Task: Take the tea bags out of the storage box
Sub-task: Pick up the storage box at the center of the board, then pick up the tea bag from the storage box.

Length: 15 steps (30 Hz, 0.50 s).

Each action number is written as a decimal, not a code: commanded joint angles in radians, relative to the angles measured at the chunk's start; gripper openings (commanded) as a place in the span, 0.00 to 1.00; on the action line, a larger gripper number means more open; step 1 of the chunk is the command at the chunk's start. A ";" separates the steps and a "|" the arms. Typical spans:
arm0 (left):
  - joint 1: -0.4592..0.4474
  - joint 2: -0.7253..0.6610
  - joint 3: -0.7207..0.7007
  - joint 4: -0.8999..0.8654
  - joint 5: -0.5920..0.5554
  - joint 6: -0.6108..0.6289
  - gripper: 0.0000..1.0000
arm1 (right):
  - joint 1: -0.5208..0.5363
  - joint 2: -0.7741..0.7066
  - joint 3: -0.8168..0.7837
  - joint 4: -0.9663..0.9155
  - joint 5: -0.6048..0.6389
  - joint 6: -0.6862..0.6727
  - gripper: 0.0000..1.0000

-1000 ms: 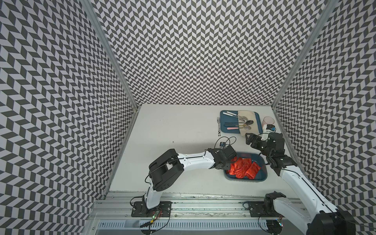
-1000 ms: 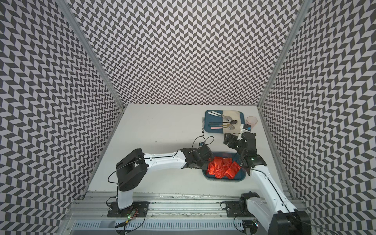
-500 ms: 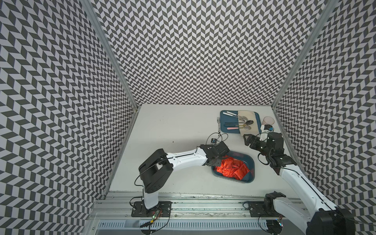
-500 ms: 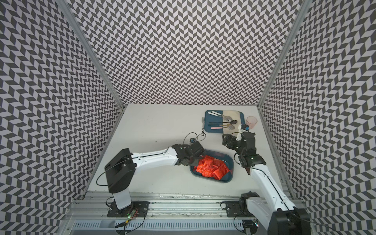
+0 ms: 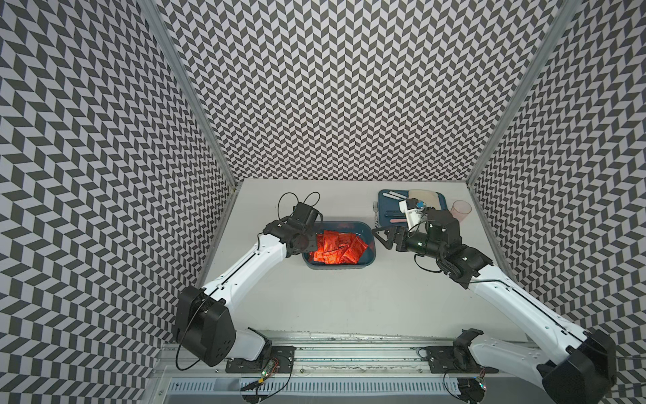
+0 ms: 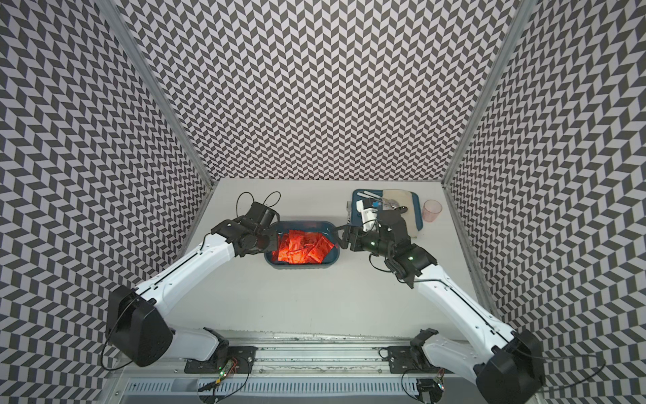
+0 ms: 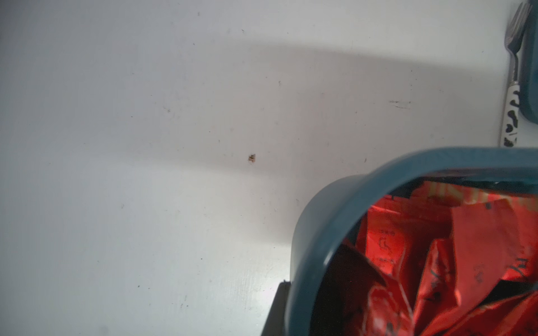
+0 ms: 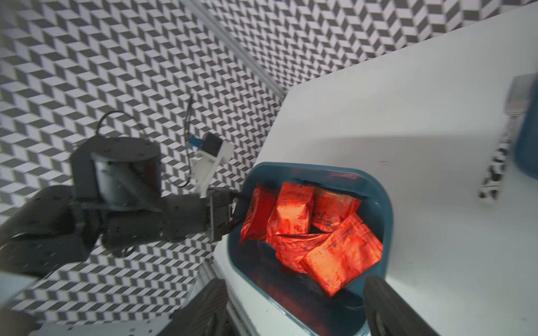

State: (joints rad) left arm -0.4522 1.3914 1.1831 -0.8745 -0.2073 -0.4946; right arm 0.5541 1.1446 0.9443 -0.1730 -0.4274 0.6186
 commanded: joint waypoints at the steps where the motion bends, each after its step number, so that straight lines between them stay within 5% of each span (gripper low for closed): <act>1: 0.056 -0.082 -0.025 -0.030 0.036 0.071 0.00 | 0.060 0.077 0.053 0.065 -0.063 0.080 0.72; 15: 0.145 -0.215 -0.178 0.033 0.111 0.096 0.00 | 0.328 0.523 0.288 0.229 -0.085 0.188 0.51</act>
State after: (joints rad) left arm -0.3195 1.2293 1.0153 -0.8787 -0.1150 -0.4072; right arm 0.8650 1.6215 1.1976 -0.0311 -0.5068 0.7776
